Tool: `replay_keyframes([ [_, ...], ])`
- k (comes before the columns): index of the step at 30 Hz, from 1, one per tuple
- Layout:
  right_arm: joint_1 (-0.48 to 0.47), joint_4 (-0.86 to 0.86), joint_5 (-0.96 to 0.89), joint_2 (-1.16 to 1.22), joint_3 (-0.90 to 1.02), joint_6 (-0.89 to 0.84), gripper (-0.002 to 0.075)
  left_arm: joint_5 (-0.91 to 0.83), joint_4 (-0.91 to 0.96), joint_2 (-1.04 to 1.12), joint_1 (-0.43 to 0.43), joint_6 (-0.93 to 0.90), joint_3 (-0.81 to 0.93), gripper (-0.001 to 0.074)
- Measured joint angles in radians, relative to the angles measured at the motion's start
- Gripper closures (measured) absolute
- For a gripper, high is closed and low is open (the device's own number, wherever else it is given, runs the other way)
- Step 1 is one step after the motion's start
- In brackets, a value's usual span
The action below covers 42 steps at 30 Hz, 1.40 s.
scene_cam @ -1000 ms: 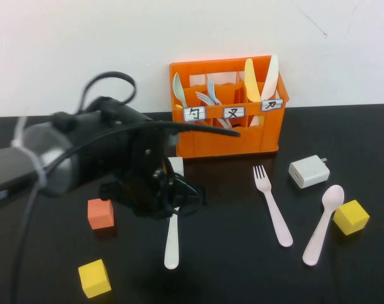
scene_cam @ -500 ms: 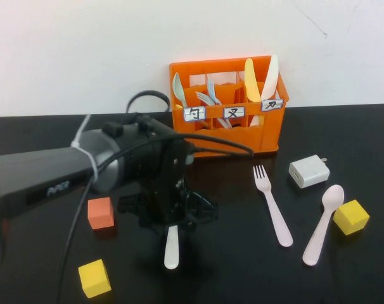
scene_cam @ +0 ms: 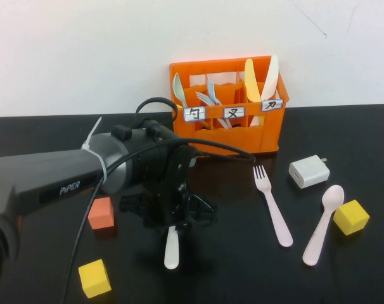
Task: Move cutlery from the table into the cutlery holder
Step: Pick up the fork, then place the fork on the box
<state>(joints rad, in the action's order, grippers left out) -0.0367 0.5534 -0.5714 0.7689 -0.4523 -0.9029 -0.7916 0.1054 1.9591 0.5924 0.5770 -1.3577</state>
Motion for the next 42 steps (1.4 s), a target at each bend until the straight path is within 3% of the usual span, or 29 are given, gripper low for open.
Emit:
replay_keyframes([
  [4,0.000,0.000,0.000,0.000,0.000,0.000,0.0728,0.000,0.004,0.000,0.000,0.000,0.000,0.0618],
  [13,0.000,0.000,0.002,0.000,0.000,0.000,0.0728,-0.007,0.005,-0.017,0.000,-0.021,0.002,0.0617],
  [25,0.000,0.022,0.006,0.000,0.000,0.000,0.0728,0.034,-0.105,-0.280,0.002,-0.281,0.004,0.0617],
  [33,0.000,0.026,0.008,0.000,0.000,0.000,0.0728,0.436,-0.098,-0.338,0.002,-0.290,0.010,0.0617],
  [42,0.000,0.039,0.012,0.000,0.000,0.000,0.0728,0.938,-0.094,-0.246,-0.008,-0.290,0.010,0.0617],
])
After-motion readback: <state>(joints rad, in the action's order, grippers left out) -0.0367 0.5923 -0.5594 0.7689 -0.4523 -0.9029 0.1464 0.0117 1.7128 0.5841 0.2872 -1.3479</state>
